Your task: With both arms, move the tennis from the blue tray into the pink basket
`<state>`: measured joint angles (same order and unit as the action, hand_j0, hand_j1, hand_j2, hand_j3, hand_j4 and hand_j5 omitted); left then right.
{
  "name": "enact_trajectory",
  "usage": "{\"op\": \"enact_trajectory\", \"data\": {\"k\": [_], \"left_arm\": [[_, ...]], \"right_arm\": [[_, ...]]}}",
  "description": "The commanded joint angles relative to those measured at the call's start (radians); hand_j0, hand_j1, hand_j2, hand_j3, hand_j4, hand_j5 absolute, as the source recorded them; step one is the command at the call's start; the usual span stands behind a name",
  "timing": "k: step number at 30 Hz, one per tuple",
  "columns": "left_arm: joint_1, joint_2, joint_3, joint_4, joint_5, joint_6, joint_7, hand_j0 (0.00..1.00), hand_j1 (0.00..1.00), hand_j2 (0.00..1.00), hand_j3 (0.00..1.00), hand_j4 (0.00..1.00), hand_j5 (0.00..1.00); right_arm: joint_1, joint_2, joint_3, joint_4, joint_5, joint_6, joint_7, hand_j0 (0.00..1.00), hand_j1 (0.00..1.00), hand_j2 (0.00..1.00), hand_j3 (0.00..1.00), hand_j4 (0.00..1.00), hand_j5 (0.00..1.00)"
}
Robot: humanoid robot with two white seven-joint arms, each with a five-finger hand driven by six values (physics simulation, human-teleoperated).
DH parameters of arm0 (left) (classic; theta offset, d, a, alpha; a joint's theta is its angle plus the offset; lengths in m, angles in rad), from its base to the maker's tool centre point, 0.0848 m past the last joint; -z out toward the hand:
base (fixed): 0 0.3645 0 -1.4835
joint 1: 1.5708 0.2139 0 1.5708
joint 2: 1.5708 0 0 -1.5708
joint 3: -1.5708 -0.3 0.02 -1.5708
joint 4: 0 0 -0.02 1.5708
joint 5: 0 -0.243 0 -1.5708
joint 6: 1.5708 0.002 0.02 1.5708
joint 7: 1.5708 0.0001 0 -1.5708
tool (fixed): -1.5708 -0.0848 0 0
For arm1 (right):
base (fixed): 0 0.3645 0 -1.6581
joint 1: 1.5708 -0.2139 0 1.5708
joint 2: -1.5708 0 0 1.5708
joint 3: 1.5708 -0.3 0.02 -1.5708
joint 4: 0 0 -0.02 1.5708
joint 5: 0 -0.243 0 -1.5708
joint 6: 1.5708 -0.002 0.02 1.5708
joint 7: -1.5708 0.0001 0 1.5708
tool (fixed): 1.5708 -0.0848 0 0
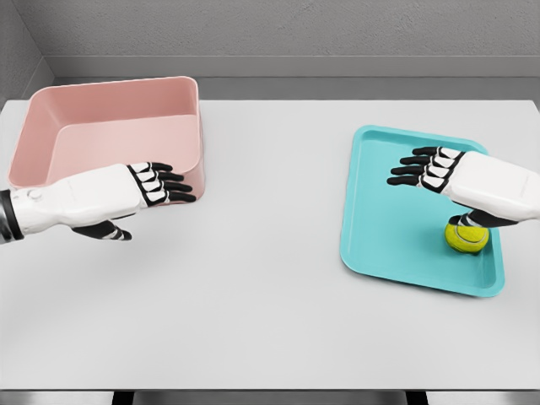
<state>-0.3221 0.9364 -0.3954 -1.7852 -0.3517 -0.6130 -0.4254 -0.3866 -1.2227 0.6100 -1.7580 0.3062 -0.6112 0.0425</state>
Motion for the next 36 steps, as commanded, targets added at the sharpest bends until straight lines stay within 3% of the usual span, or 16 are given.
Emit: {"op": "enact_trajectory", "data": {"k": [1,4,9,12,27,36], "left_arm": [[0.0,0.002,0.0,0.0,0.007,0.002,0.001,1.0,1.0,1.0,1.0,1.0,1.0],[0.0,0.002,0.001,0.0,0.007,0.002,0.001,1.0,1.0,1.0,1.0,1.0,1.0],[0.0,0.019,0.001,0.003,0.007,0.002,0.001,1.0,1.0,1.0,1.0,1.0,1.0],[0.003,0.019,0.001,0.003,0.007,0.002,0.001,1.0,1.0,1.0,1.0,1.0,1.0],[0.011,0.019,0.0,0.003,0.008,0.002,0.001,1.0,1.0,1.0,1.0,1.0,1.0],[0.018,0.019,0.0,0.001,0.007,0.002,0.001,1.0,1.0,1.0,1.0,1.0,1.0]], "right_arm": [[0.002,-0.001,0.0,0.0,-0.006,0.0,0.0,1.0,1.0,1.0,1.0,1.0,1.0],[0.002,-0.001,0.0,0.002,-0.006,0.0,0.0,1.0,1.0,1.0,1.0,1.0,1.0],[0.005,-0.003,0.002,0.118,0.024,0.0,0.0,1.0,1.0,1.0,1.0,1.0,1.0],[0.015,0.0,0.005,0.138,0.07,0.0,-0.006,1.0,1.0,1.0,1.0,1.0,1.0],[0.041,0.014,0.06,0.175,0.073,0.0,-0.001,1.0,1.0,1.0,1.0,1.0,1.0],[0.06,0.003,0.08,0.206,0.002,0.0,-0.001,1.0,1.0,1.0,1.0,1.0,1.0]]}}
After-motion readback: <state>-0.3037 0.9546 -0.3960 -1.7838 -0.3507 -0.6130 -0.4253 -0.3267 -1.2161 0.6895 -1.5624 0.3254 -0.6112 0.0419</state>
